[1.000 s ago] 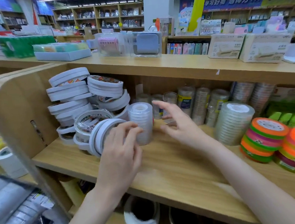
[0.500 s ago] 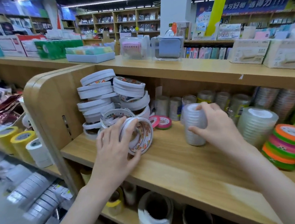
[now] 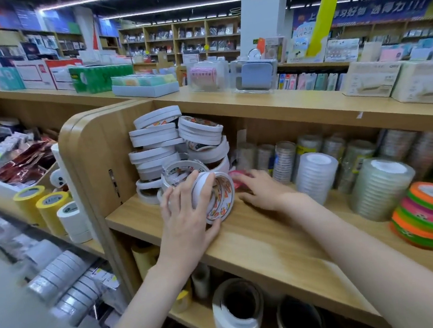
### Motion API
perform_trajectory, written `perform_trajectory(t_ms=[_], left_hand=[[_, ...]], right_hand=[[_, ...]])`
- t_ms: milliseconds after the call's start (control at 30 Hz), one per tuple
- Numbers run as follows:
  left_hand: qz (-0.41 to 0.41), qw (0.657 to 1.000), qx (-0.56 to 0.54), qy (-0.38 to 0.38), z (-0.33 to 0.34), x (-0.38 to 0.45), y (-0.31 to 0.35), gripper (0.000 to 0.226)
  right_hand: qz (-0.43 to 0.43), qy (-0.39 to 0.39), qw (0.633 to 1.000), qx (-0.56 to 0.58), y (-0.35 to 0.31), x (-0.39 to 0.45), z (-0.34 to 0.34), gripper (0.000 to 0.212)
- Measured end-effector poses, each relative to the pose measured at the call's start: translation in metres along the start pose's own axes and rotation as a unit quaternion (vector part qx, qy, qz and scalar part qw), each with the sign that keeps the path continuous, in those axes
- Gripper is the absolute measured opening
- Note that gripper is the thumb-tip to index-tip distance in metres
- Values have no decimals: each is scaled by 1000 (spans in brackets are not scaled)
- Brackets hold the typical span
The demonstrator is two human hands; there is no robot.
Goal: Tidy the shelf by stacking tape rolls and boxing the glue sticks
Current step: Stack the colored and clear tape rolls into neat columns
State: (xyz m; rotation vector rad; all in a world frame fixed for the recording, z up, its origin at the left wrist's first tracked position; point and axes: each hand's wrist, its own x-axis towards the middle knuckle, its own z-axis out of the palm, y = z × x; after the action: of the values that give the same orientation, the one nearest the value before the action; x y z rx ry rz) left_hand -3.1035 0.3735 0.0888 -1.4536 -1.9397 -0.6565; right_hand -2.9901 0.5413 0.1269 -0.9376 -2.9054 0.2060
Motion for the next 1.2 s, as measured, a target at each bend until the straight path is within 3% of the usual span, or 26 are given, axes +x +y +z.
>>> perform_trajectory(t_ms=[100, 233, 400, 533, 667, 833, 967, 1200], left_hand=[[3, 1000, 3, -4, 0, 1, 1, 87], [6, 1000, -5, -12, 0, 0, 2, 89], [37, 997, -63, -23, 1, 3, 20, 80], [41, 992, -111, -41, 8, 10, 35, 74], [52, 990, -122, -52, 15, 18, 44, 63], [62, 995, -74, -31, 18, 14, 53, 51], [75, 993, -89, -19, 17, 11, 53, 38], [112, 983, -141, -32, 15, 15, 76, 36]], right_hand=[[31, 35, 999, -5, 1, -12, 2, 45], [-20, 49, 999, -7, 3, -62, -2, 50], [-49, 51, 992, 101, 20, -124, -12, 37], [0, 150, 971, 188, 37, -141, -15, 24], [11, 131, 975, 182, 42, -142, -8, 23], [13, 129, 985, 113, 38, -136, 4, 43], [41, 146, 983, 105, 46, -140, 4, 36], [88, 175, 977, 88, 55, -165, -8, 30]])
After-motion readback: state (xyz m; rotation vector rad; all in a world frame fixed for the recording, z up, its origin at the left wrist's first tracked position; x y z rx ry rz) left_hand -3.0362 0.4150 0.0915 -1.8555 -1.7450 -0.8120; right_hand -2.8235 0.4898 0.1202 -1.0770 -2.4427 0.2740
